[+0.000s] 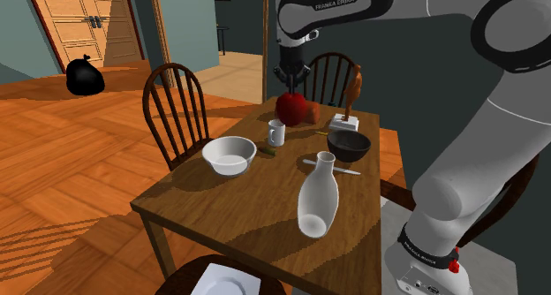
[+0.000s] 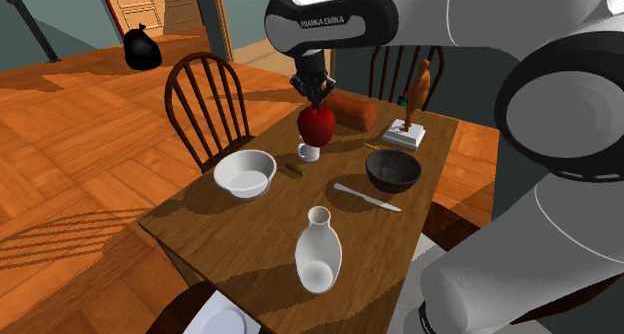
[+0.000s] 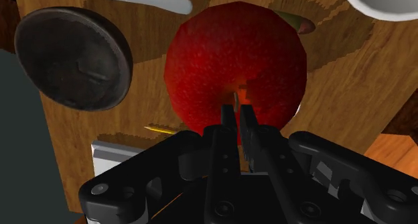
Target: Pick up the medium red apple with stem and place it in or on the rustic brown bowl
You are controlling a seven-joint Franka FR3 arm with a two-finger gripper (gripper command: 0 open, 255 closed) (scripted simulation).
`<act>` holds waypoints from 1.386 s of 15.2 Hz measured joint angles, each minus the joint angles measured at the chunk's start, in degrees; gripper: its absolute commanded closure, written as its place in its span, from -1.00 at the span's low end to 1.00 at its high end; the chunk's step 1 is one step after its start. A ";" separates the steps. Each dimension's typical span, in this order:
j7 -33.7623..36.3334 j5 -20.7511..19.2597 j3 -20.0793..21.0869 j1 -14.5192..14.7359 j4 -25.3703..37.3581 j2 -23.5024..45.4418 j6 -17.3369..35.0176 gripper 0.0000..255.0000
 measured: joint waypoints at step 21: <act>-27.29 0.84 -18.16 -7.65 -10.39 -20.99 -5.58 1.00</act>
